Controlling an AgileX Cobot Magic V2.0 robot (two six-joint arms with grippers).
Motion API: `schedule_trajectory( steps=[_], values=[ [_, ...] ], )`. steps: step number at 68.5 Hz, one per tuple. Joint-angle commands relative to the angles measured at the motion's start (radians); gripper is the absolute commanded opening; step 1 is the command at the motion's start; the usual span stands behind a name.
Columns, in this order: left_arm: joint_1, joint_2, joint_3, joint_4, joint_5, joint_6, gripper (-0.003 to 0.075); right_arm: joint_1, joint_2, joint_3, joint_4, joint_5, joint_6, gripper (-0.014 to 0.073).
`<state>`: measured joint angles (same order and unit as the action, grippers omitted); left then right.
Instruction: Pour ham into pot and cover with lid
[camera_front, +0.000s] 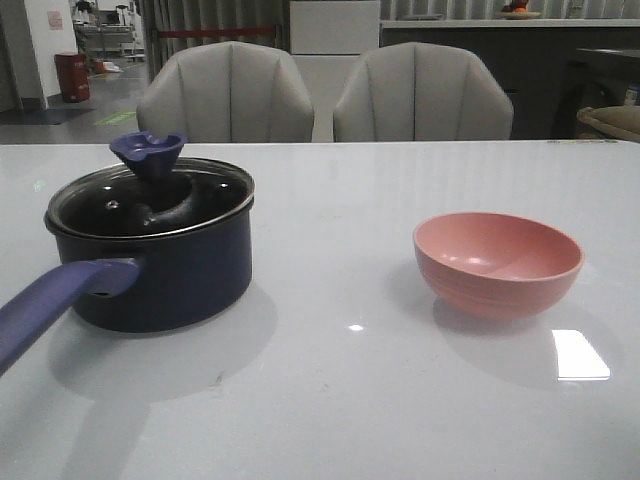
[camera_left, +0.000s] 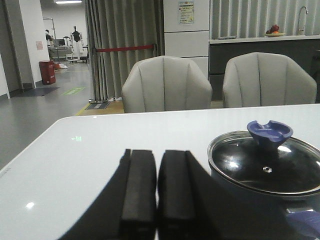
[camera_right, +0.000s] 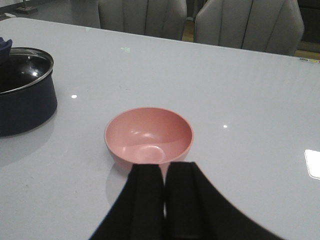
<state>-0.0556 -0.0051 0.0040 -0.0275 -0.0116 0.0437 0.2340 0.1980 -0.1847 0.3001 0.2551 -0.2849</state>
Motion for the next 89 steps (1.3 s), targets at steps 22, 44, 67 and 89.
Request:
schedule_trajectory(
  steps=[22, 44, 67, 89],
  values=[
    [0.002, -0.017, 0.023, -0.003, -0.086, -0.011, 0.0112, -0.019, -0.003, -0.019, -0.066, -0.108, 0.007, 0.0167],
    [0.002, -0.017, 0.023, -0.003, -0.086, -0.011, 0.0112, -0.136, -0.214, 0.074, -0.37, -0.118, 0.299, 0.0167],
    [0.002, -0.017, 0.023, -0.003, -0.086, -0.011, 0.0112, -0.136, -0.229, 0.206, -0.396, -0.309, 0.381, 0.0167],
    [0.002, -0.017, 0.023, -0.003, -0.086, -0.011, 0.0112, -0.136, -0.229, 0.206, -0.388, -0.309, 0.381, 0.0167]
  ],
)
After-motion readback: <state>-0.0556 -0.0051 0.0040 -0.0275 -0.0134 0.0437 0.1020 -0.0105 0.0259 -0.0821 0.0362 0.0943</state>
